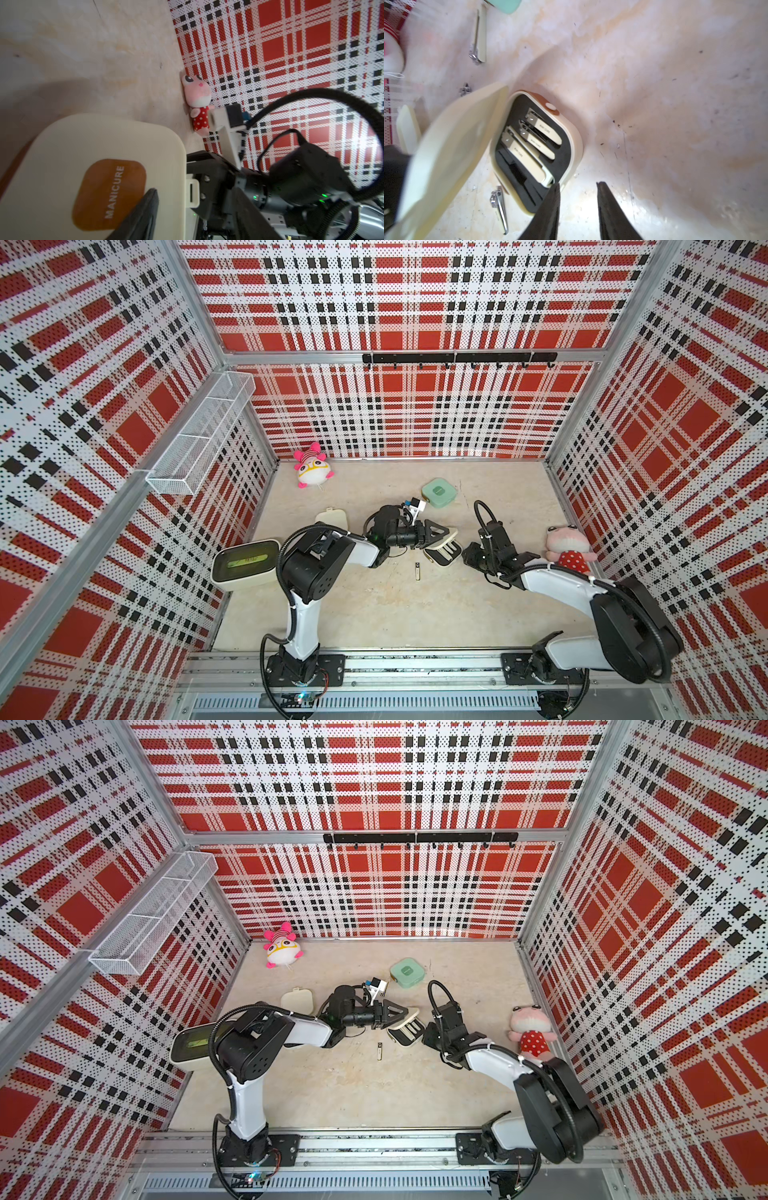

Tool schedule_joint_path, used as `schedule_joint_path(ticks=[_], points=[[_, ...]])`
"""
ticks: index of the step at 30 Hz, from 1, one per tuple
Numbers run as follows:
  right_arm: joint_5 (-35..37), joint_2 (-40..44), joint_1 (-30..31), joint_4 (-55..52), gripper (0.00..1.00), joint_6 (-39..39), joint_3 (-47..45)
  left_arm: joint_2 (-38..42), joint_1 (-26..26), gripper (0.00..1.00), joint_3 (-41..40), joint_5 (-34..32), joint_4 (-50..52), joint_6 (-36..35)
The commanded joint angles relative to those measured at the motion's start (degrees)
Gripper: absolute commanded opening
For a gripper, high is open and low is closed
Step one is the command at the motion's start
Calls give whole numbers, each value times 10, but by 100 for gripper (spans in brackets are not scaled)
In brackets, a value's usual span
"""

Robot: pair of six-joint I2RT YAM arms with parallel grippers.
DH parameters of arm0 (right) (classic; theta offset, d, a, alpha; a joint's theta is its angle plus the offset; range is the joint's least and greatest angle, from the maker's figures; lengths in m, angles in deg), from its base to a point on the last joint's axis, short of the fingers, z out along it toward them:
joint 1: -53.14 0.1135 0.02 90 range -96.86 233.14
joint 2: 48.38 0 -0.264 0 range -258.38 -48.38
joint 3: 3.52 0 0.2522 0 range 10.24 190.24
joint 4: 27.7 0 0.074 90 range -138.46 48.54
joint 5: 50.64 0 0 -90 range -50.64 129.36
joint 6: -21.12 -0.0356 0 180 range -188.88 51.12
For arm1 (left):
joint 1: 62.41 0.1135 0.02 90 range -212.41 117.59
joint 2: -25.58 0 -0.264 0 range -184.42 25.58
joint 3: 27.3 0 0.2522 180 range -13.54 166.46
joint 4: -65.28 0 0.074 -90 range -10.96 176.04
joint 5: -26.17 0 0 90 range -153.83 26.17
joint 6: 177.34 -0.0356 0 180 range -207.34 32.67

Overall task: Organize nail clipper sets
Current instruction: Move the storage box to the center of the board.

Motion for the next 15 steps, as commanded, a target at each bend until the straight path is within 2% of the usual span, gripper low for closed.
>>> schedule_joint_path(ticks=[1,8,15], points=[[16,40,-3,-34,34,-11,3,8,-11,60,27,-43,141,-95],[-8,47,16,-19,34,-35,6,-17,-25,57,58,-105,271,-152],[-2,-14,59,16,34,-57,34,-26,-28,57,93,-180,381,-198]])
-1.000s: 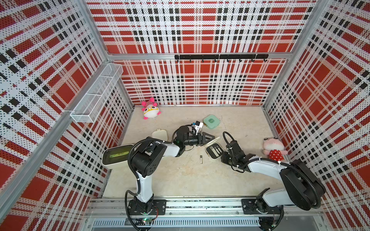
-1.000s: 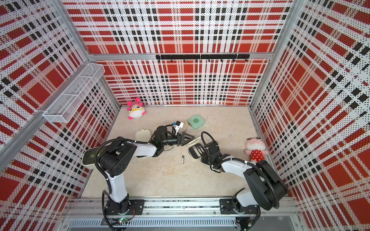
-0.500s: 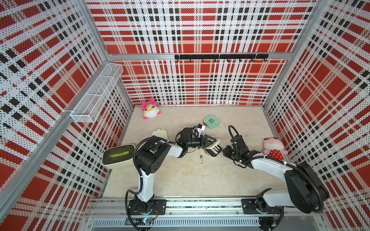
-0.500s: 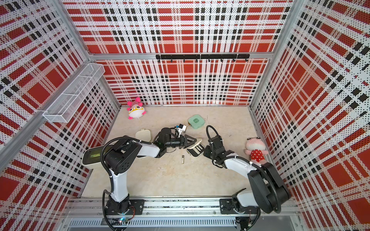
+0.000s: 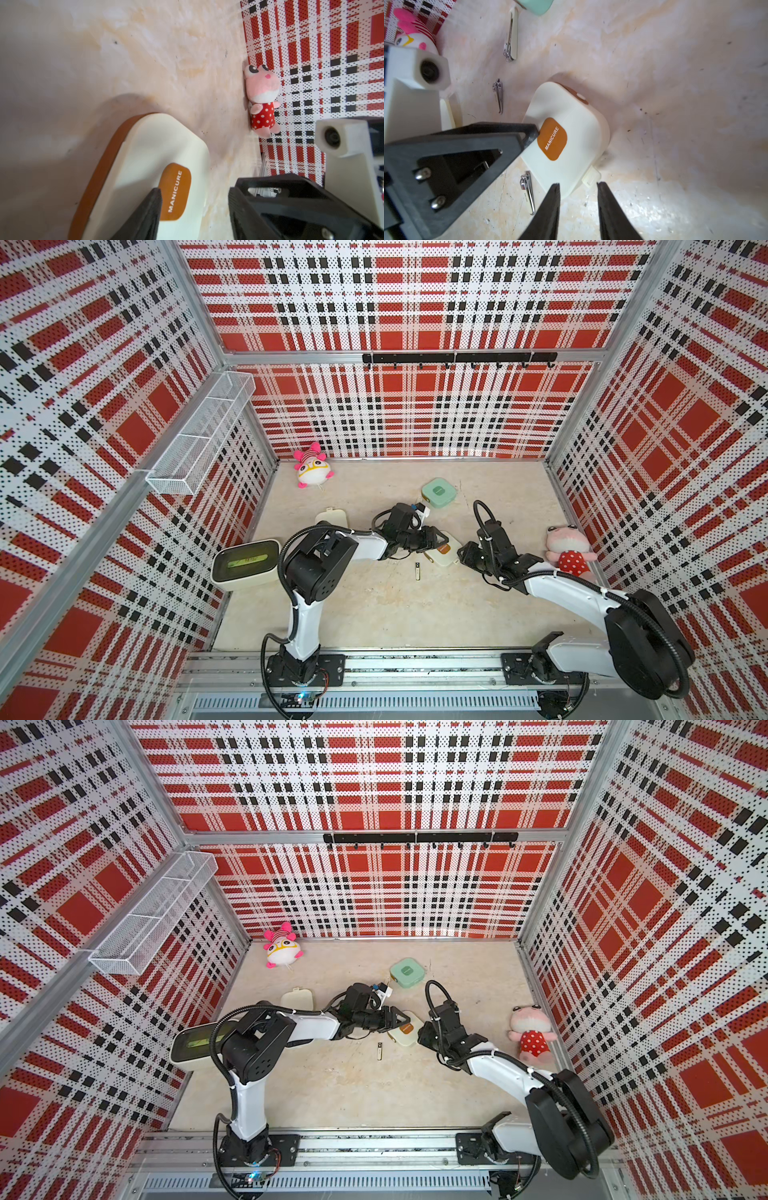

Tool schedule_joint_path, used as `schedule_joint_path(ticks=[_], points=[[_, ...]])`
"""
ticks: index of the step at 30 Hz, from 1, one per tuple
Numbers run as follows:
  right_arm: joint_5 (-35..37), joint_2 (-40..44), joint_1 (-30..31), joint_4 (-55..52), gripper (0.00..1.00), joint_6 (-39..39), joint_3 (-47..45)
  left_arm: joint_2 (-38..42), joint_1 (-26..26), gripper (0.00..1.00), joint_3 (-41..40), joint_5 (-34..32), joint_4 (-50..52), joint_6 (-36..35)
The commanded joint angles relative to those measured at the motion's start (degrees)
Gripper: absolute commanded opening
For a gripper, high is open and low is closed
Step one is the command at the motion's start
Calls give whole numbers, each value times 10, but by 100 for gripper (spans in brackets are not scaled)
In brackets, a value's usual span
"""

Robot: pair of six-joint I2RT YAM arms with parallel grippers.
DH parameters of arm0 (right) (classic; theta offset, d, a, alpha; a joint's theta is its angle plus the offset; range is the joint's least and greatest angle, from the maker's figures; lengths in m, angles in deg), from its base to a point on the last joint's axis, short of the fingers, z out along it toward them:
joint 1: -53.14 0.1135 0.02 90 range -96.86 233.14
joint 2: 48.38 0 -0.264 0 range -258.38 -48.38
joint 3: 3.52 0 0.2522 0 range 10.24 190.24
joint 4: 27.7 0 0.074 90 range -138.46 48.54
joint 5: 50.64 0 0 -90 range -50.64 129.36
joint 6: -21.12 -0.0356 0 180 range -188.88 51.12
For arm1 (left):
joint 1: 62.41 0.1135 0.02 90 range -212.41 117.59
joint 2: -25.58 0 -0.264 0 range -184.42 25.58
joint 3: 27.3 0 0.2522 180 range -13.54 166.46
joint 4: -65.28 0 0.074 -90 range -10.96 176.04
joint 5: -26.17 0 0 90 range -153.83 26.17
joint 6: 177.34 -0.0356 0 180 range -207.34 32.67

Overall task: Organize nail clipper sets
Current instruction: Move the storage box to the center of the board.

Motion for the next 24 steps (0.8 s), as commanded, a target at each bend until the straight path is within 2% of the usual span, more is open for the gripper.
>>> schedule_joint_path(ticks=[1,6,15,24], points=[[8,-34,17,22,34,-20,26,-17,-4,57,12,-61,102,-44],[15,-67,26,33,33,-33,37,-18,-2,57,13,-63,108,-48],[40,-57,32,5,39,-54,34,-18,1,57,15,-60,108,-50],[31,-74,35,24,41,-62,22,-17,2,58,17,-59,108,-51]])
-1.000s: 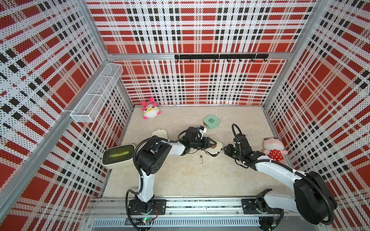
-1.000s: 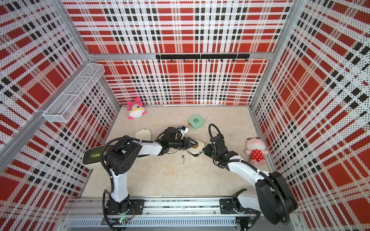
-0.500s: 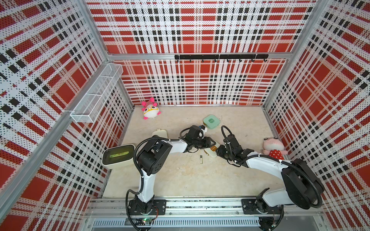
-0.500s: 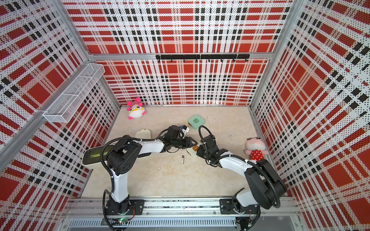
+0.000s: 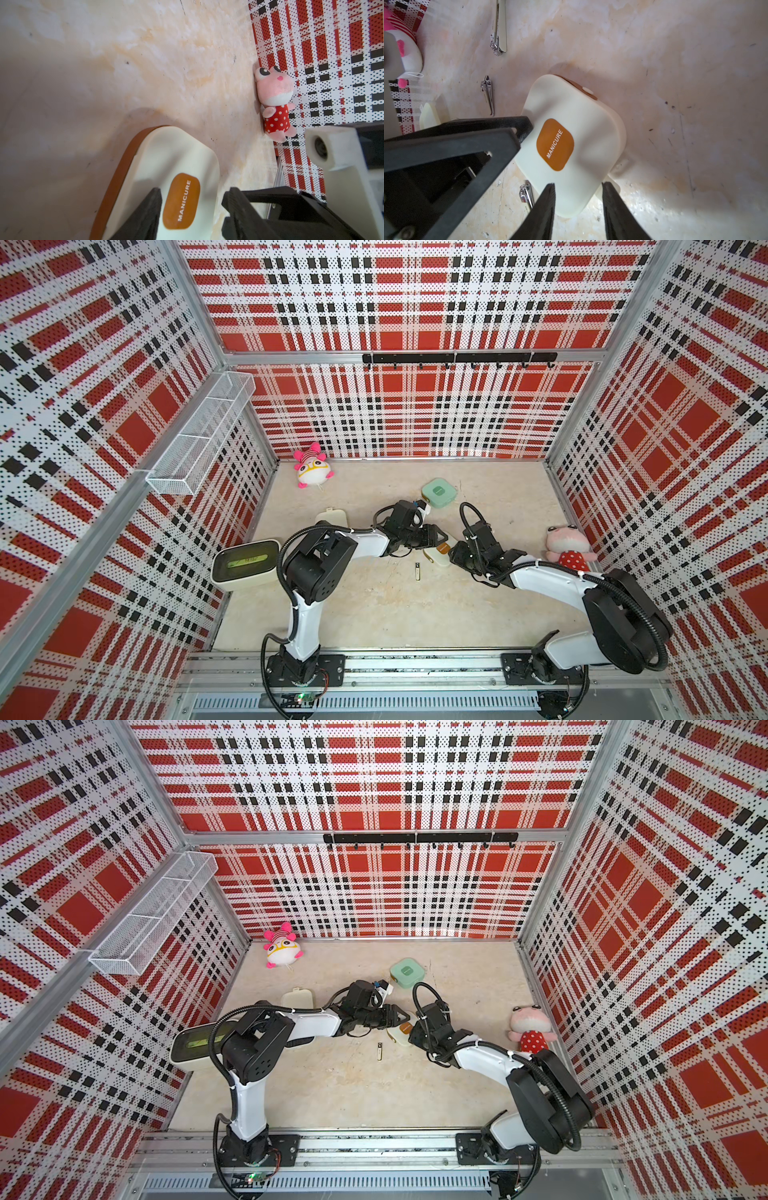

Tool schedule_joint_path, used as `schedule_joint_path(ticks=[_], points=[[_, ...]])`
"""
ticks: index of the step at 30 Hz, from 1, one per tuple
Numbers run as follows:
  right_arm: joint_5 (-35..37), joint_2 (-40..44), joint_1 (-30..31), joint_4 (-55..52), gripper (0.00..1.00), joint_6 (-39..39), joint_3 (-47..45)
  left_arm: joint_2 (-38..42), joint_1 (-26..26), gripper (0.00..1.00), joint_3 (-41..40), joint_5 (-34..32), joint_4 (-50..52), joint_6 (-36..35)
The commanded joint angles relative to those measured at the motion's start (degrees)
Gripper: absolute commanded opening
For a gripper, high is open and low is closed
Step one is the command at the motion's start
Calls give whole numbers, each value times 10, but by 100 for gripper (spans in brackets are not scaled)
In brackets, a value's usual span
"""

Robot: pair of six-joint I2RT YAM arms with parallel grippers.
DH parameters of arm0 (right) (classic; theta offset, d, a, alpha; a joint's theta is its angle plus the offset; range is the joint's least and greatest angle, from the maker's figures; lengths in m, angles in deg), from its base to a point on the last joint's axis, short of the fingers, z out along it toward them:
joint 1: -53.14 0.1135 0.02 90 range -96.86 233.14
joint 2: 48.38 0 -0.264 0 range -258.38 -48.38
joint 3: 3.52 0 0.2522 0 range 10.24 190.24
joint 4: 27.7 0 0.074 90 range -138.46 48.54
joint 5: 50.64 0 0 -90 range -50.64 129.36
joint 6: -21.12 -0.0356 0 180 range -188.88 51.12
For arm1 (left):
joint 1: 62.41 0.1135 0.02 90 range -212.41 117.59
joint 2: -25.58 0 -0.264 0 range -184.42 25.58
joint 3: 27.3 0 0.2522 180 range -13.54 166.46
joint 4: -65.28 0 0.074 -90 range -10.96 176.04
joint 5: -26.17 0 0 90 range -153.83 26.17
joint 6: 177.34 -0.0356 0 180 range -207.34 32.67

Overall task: Organize nail clipper sets
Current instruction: Move the storage box to the center of the board.

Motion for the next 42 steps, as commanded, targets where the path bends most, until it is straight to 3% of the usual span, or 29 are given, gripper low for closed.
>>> schedule_joint_path(ticks=[1,28,42], points=[[4,-12,4,13,41,-14,-6,-17,3,58,-5,-30,68,-10],[-10,-60,4,61,48,-33,-9,-5,7,58,2,-19,80,-20],[-18,-77,4,70,48,-32,3,34,54,68,61,-74,194,-94]])
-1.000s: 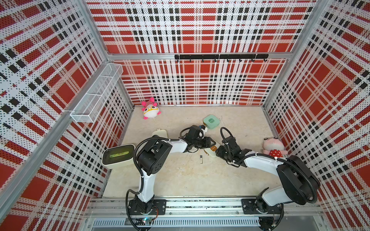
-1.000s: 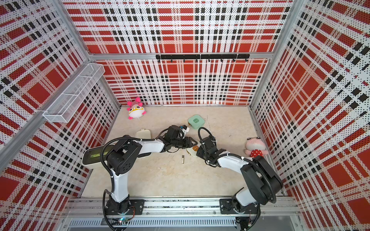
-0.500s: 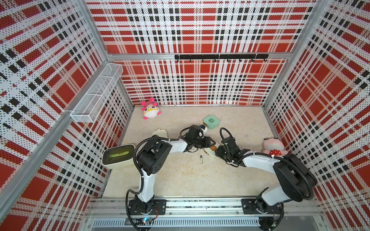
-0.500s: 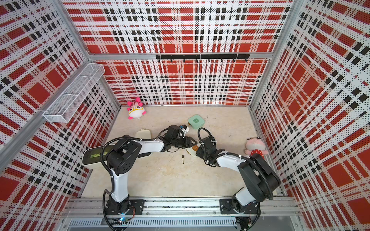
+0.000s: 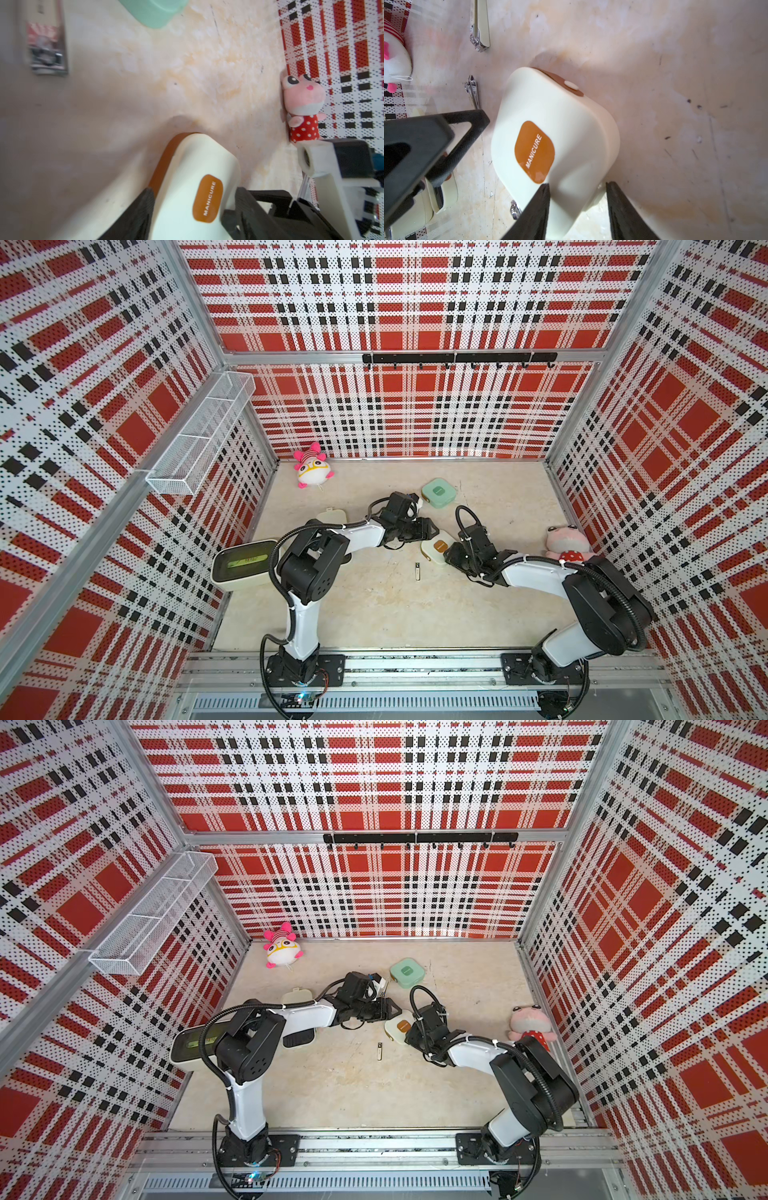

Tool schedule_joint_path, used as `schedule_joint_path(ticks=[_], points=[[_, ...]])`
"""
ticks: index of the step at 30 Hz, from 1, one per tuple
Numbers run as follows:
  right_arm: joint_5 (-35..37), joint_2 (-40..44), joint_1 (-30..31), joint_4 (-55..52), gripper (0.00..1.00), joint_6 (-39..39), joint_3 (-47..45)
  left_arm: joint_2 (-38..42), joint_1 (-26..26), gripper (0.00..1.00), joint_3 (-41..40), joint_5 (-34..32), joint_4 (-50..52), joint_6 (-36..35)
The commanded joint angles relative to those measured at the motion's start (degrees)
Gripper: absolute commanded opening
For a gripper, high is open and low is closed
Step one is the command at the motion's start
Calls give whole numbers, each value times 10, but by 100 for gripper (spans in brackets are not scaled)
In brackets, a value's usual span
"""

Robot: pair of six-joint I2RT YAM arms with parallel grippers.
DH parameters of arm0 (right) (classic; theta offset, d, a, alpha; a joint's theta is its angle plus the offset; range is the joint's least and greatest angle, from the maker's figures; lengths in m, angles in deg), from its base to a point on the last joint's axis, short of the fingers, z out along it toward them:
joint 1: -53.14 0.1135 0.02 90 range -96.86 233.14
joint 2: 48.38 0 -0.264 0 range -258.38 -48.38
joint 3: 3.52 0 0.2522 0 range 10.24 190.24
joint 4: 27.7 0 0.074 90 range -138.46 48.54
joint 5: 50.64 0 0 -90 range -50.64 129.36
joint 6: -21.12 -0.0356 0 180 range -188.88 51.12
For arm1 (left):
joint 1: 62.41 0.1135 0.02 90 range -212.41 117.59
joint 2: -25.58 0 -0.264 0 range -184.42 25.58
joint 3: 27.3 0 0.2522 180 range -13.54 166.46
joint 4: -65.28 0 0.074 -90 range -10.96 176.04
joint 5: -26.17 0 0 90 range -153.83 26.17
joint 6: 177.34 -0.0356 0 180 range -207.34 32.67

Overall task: Organize nail clipper sets
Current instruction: Move the storage box to the center of the board.

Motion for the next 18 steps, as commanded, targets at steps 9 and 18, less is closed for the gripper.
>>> schedule_joint_path(ticks=[9,18], points=[[-10,-22,3,11,48,-5,17,-13,24,70,47,-9,50,-50],[-20,-31,3,16,48,-5,27,-67,7,70,103,-10,90,-76]])
